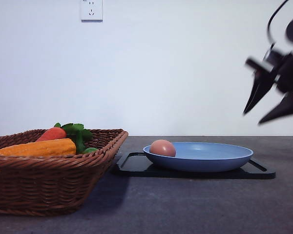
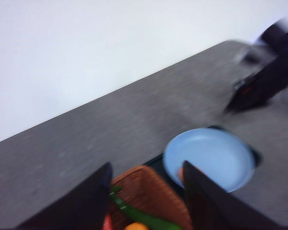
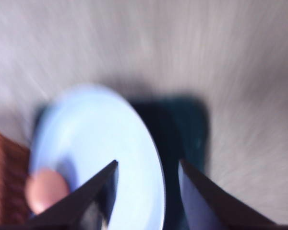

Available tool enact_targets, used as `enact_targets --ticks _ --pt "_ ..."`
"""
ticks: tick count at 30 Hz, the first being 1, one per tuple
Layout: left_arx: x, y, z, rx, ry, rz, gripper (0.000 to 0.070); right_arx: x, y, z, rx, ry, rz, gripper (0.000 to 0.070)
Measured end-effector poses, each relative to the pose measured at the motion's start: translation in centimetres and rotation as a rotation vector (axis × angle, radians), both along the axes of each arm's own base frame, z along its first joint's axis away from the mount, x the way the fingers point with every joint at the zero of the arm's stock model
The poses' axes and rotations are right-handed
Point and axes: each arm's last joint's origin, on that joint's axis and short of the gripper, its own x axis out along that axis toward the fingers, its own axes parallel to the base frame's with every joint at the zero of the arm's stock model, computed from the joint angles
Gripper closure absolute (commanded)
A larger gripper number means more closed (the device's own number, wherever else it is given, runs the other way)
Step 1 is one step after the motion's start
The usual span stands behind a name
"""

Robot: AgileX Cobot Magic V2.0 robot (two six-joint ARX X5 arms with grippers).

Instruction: Transfer egg from basket to plate and serve

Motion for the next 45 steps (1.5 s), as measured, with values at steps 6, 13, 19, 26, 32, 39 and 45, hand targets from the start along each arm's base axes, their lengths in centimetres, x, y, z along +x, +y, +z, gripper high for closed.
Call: enact_targets --ticks 6,13,19,26,32,39,45 --pt "3.1 -2.1 -1.7 0.155 0.048 0.120 0.0700 -3.5 1.0 4.2 -0.091 -0.070 0.043 0.0700" --pt "7.4 -1.9 -4.4 0.295 0.198 0.266 0.0700 -8.0 4.8 7.0 -0.376 -0.119 0.109 0.0700" --pt "9.3 0.8 -7.6 0.240 0.325 0.366 0.0700 -11.6 7.2 7.1 -0.486 -0.236 0.151 0.0700" --pt "7.2 3.6 -11.5 0.036 0.275 0.405 0.0700 -15.8 7.5 4.4 -0.467 -0.448 0.142 0.0700" --pt "3.8 4.8 -14.8 -0.160 0.202 0.357 0.0700 -18.3 6.7 0.5 -0.427 -0.590 0.094 0.0700" --pt "1.6 5.6 -15.0 -0.326 0.136 0.322 0.0700 -19.5 6.4 -1.2 -0.388 -0.677 0.074 0.0700" --pt "1.6 5.6 -14.8 -0.348 0.124 0.322 0.0700 -19.4 6.4 -1.1 -0.383 -0.691 0.068 0.0700"
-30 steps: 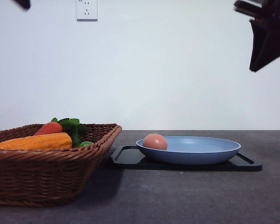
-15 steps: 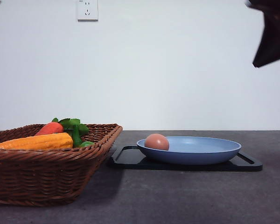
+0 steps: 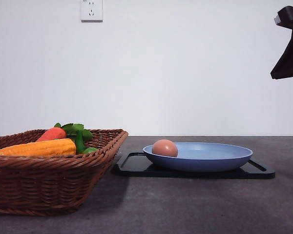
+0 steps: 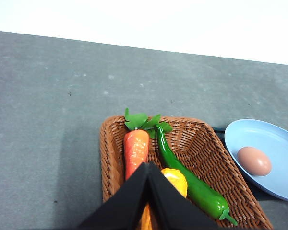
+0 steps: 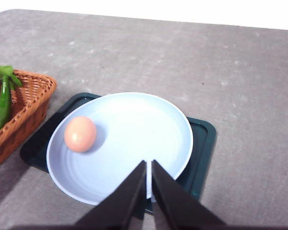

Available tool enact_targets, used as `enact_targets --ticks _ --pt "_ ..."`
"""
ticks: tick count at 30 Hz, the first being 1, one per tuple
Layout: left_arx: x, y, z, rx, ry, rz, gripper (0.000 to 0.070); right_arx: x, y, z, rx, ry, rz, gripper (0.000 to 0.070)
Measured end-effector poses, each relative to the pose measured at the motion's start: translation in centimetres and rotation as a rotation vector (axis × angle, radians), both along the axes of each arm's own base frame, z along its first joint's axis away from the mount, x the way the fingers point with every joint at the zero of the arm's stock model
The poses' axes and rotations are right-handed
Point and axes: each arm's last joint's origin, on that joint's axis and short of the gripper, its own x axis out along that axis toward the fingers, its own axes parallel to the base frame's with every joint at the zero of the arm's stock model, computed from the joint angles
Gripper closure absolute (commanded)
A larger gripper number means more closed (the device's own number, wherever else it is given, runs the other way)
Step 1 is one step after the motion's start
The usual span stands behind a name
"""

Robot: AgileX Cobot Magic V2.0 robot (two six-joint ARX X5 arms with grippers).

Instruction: Transfer egg from basket to plate and serve

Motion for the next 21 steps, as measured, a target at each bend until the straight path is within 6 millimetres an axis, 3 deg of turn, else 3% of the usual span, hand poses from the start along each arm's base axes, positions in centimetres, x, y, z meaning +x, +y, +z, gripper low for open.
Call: enact_targets --ticks 14,21 --pt "-0.1 0.2 0.0 0.018 -0.007 0.007 0.0700 0.0 0.0 0.0 0.000 0.000 0.000 0.0700" --pt "-1.7 2.0 1.0 0.062 -0.192 0.100 0.0700 0.0 0.0 0.0 0.000 0.000 0.000 0.0700"
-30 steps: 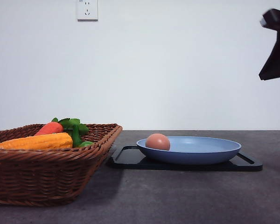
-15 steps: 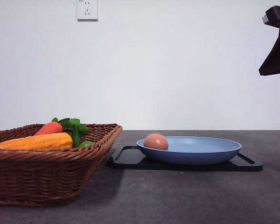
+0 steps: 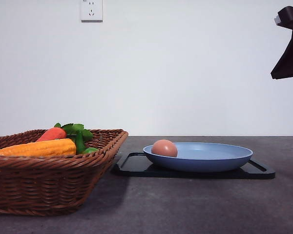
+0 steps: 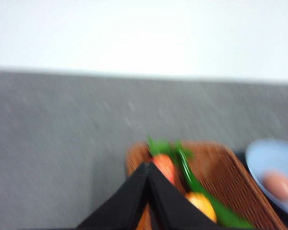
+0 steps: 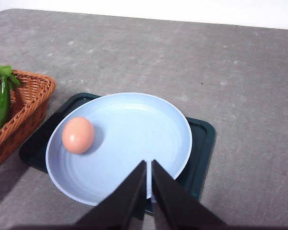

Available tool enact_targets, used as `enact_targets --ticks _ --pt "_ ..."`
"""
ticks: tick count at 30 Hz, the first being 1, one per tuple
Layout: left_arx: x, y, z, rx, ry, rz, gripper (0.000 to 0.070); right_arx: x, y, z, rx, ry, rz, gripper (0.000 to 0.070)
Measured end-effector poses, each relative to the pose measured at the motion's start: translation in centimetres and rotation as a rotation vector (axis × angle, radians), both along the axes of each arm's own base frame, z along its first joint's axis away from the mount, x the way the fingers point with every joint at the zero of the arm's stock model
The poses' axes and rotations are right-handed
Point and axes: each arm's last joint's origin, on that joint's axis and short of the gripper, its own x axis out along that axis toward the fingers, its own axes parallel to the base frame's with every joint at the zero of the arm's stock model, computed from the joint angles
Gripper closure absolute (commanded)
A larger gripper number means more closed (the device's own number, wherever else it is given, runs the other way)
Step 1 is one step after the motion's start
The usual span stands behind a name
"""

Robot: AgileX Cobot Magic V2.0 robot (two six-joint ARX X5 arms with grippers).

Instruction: Transfer egg from basket to plate and serve

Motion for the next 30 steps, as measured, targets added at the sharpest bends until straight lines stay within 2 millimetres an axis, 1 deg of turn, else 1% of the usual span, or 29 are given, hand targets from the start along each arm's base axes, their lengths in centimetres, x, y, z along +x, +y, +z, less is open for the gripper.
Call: enact_targets --ticks 1,3,6,10,13,19,24,30 --pt "-0.1 0.3 -0.2 -0.002 -0.044 0.029 0.0700 0.0 0.0 0.0 0.000 0.000 0.000 0.0700" --pt "-0.1 0.8 -1.1 -0.002 -0.102 0.082 0.0700 0.0 0.0 0.0 0.000 0.000 0.000 0.0700" --pt "0.2 1.3 -3.5 0.001 -0.149 0.151 0.0700 0.0 0.0 0.0 0.000 0.000 0.000 0.0700" --pt "0.2 1.9 -6.3 0.006 -0.141 0.213 0.0700 0.0 0.0 0.0 0.000 0.000 0.000 0.0700" --pt "0.2 2.1 -7.5 0.012 -0.110 0.232 0.0700 0.0 0.0 0.0 0.000 0.000 0.000 0.0700" --pt "0.3 2.1 -9.0 0.032 0.011 0.234 0.0700 0.0 0.0 0.0 0.000 0.000 0.000 0.0700" --pt "0.5 2.1 -10.7 0.017 0.096 0.235 0.0700 0.0 0.0 0.0 0.000 0.001 0.000 0.0700" --pt "0.5 2.1 -10.8 -0.033 0.099 0.238 0.0700 0.0 0.0 0.0 0.000 0.000 -0.001 0.0700"
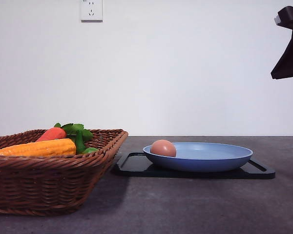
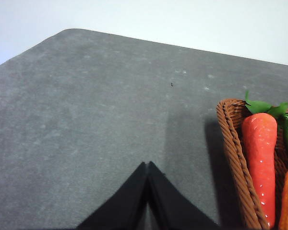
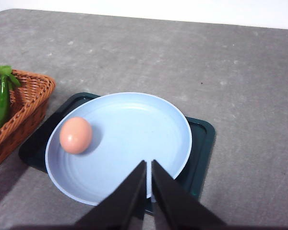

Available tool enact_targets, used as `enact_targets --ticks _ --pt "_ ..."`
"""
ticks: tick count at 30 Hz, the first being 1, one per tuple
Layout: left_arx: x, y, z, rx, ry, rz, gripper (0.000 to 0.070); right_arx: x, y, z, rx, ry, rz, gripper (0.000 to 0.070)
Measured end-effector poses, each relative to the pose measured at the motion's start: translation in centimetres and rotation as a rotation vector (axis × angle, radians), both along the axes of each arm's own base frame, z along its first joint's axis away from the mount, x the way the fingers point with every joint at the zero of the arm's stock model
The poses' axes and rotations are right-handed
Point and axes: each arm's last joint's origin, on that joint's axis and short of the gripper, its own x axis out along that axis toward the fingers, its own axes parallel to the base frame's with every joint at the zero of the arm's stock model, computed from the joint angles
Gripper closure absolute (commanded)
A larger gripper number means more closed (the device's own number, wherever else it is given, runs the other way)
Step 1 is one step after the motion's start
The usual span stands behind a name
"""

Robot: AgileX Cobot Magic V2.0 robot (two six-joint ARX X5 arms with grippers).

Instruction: Transfer egg from basket to plate and serve

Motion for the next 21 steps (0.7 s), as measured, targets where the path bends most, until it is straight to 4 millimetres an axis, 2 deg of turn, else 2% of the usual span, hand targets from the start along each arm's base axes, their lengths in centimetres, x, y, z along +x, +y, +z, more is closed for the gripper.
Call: enact_targets --ticks 21 --pt "0.01 0.00 -0.01 -0.008 -0.003 0.001 0.0700 0.01 -0.10 0.16 -0.015 -0.023 -0.028 0.0700"
